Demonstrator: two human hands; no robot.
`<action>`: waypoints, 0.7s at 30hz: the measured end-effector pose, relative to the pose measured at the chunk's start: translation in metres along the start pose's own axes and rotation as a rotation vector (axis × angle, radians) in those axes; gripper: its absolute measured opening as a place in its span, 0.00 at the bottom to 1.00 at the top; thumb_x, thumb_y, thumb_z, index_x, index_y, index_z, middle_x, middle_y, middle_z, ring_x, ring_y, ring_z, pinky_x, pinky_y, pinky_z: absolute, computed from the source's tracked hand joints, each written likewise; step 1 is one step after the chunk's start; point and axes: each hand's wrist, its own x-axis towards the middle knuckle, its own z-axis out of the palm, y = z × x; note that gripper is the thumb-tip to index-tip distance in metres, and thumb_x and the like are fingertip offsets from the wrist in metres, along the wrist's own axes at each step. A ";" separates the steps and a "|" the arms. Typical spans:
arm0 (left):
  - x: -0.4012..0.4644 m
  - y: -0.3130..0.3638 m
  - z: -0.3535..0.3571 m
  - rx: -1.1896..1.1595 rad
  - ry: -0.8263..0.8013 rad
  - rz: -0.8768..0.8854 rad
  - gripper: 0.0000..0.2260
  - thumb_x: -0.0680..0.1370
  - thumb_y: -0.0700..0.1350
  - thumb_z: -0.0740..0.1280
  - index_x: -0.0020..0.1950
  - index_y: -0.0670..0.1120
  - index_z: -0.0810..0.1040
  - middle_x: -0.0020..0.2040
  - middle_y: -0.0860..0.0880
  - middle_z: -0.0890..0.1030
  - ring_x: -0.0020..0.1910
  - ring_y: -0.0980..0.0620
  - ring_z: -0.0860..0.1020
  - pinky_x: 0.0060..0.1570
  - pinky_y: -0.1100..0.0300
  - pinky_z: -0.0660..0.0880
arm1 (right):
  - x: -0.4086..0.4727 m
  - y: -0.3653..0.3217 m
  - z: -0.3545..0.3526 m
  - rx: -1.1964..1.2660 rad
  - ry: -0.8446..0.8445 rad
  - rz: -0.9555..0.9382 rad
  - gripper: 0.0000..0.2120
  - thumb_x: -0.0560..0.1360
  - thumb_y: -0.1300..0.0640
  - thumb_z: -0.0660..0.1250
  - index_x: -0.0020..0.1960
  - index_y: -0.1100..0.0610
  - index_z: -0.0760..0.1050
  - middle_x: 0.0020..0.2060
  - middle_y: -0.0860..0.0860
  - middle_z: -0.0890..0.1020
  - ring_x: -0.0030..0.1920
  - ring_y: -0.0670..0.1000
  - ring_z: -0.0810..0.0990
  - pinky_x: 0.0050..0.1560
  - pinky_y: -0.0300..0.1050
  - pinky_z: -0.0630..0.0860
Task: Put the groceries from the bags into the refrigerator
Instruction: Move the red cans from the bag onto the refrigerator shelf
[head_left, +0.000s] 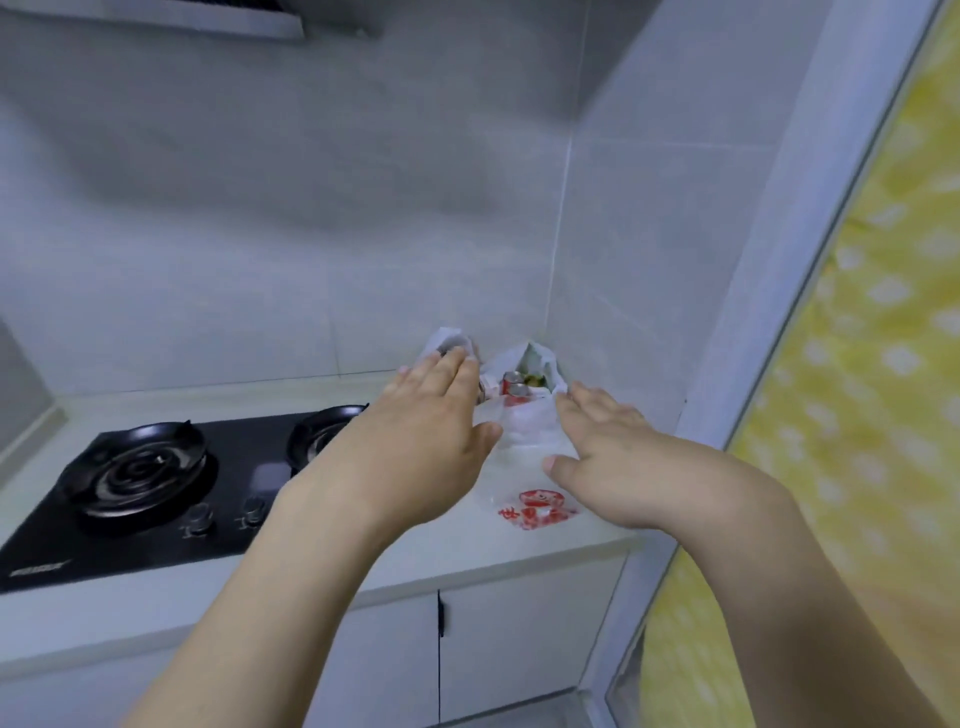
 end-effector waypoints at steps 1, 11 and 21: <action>0.005 -0.001 0.001 0.007 -0.007 -0.020 0.29 0.85 0.56 0.49 0.81 0.46 0.43 0.82 0.50 0.42 0.80 0.54 0.41 0.77 0.58 0.40 | 0.009 0.002 -0.002 0.000 -0.007 -0.016 0.32 0.84 0.48 0.50 0.79 0.56 0.37 0.78 0.52 0.36 0.78 0.50 0.36 0.76 0.45 0.38; 0.061 -0.019 0.013 0.024 -0.042 -0.178 0.29 0.85 0.56 0.48 0.81 0.47 0.42 0.82 0.50 0.42 0.80 0.53 0.41 0.77 0.58 0.40 | 0.095 0.022 -0.009 -0.012 -0.066 -0.130 0.32 0.84 0.47 0.50 0.79 0.56 0.36 0.78 0.52 0.35 0.78 0.51 0.35 0.76 0.46 0.37; 0.112 -0.083 0.020 0.015 -0.132 -0.176 0.29 0.85 0.55 0.49 0.81 0.47 0.42 0.82 0.51 0.42 0.80 0.54 0.40 0.76 0.59 0.39 | 0.175 0.002 -0.005 0.025 -0.113 -0.111 0.33 0.84 0.47 0.50 0.79 0.57 0.36 0.78 0.52 0.36 0.78 0.51 0.36 0.76 0.46 0.38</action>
